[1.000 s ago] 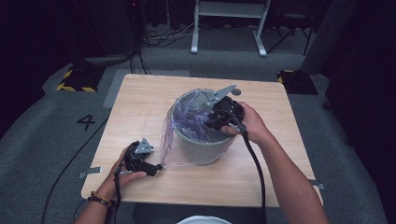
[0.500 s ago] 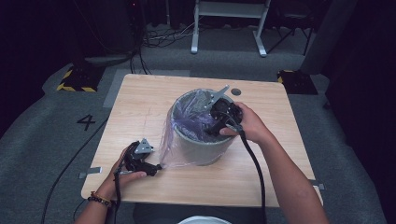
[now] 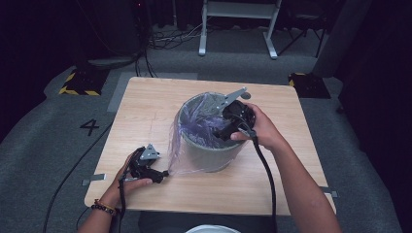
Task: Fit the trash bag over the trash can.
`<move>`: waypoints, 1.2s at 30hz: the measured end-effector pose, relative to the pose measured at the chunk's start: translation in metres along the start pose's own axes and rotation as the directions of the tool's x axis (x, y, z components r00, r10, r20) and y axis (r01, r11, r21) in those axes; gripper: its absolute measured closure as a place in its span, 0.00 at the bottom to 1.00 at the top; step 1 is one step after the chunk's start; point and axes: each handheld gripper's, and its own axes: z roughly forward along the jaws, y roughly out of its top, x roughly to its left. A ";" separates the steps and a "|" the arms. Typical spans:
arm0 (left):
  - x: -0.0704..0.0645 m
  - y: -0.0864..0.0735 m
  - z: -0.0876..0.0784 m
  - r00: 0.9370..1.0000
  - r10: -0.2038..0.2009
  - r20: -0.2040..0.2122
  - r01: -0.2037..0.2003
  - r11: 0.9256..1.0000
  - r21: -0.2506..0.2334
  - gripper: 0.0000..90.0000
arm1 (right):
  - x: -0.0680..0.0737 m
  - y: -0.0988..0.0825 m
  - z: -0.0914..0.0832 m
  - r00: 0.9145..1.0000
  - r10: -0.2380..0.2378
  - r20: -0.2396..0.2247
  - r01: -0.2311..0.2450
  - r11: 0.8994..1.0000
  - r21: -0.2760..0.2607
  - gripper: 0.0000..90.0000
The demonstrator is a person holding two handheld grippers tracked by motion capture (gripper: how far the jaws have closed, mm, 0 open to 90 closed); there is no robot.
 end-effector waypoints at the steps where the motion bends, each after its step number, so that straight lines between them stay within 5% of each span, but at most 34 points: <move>1: 0.000 0.000 0.000 1.000 0.000 0.000 0.000 1.000 0.000 0.16 | 0.000 -0.001 -0.002 1.000 0.001 0.002 -0.001 1.000 -0.014 0.24; 15: 0.000 0.000 0.000 1.000 0.001 0.000 -0.001 1.000 0.001 0.16 | 0.007 -0.014 -0.033 0.999 -0.040 -0.009 0.037 0.981 -0.192 0.24; 31: 0.000 0.000 0.000 1.000 0.000 0.000 0.000 1.000 0.000 0.16 | 0.005 -0.057 -0.077 0.999 -0.014 0.040 0.024 0.961 -0.276 0.26; 36: 0.000 0.000 0.000 1.000 0.000 0.000 0.000 1.000 0.000 0.16 | 0.006 -0.070 -0.083 0.998 -0.014 0.059 0.030 0.961 -0.274 0.25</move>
